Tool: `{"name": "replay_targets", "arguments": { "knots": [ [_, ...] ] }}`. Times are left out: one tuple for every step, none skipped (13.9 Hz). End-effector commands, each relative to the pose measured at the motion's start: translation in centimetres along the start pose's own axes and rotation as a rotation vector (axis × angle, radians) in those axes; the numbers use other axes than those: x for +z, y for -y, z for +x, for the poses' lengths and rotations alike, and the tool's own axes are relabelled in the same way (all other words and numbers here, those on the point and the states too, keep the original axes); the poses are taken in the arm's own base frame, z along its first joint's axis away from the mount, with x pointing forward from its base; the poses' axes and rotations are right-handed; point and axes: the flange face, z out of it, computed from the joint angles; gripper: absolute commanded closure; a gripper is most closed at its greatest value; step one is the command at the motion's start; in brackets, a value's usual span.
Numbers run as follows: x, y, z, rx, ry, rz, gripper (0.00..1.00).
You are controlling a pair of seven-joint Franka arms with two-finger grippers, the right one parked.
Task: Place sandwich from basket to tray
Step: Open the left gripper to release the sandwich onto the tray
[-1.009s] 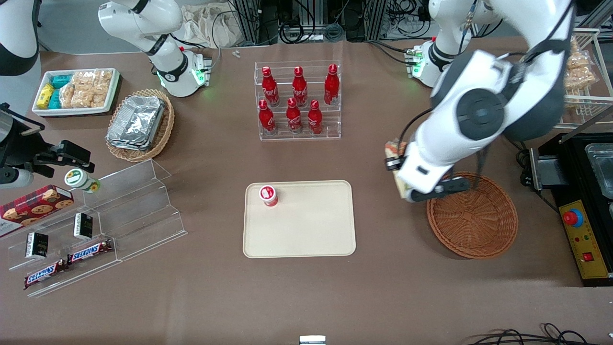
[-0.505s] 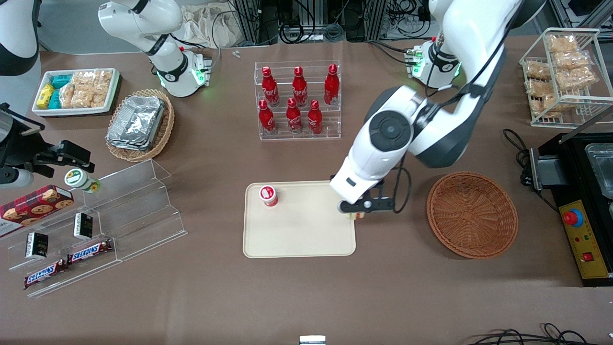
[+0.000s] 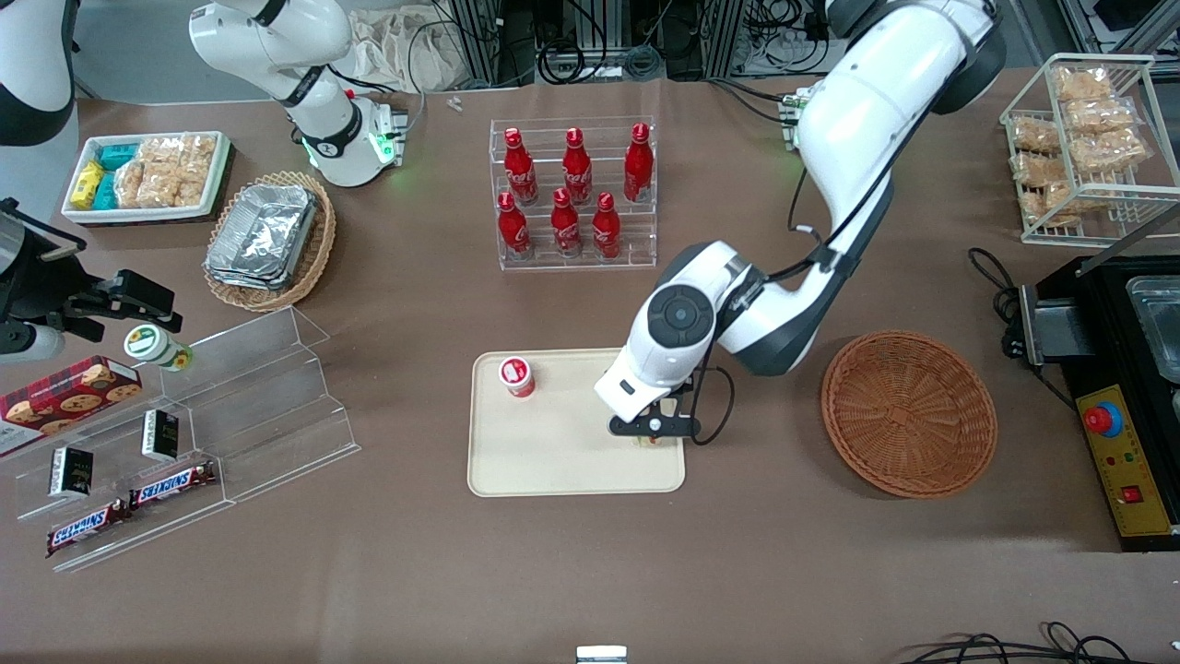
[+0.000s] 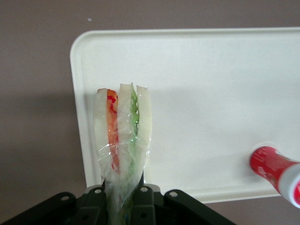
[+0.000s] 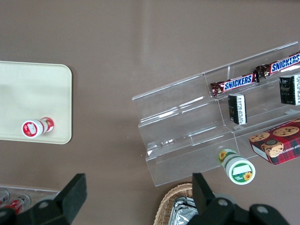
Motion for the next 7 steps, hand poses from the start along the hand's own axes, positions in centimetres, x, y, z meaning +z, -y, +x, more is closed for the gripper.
{"name": "replay_targets", "arguments": {
  "knots": [
    [2.6,0.0,0.6,0.014,-0.005,0.000,1.00],
    [3.5,0.1,0.7,0.016,-0.003,-0.002,1.00],
    [4.3,0.3,0.8,0.015,0.005,-0.001,1.00],
    [4.4,0.2,0.7,0.016,0.004,0.000,1.00],
    [4.2,0.2,0.7,0.005,0.003,-0.003,0.80],
    [4.1,0.2,0.7,-0.002,0.003,-0.002,0.35],
    [3.6,0.4,0.9,-0.009,-0.002,-0.002,0.01]
  ]
}}
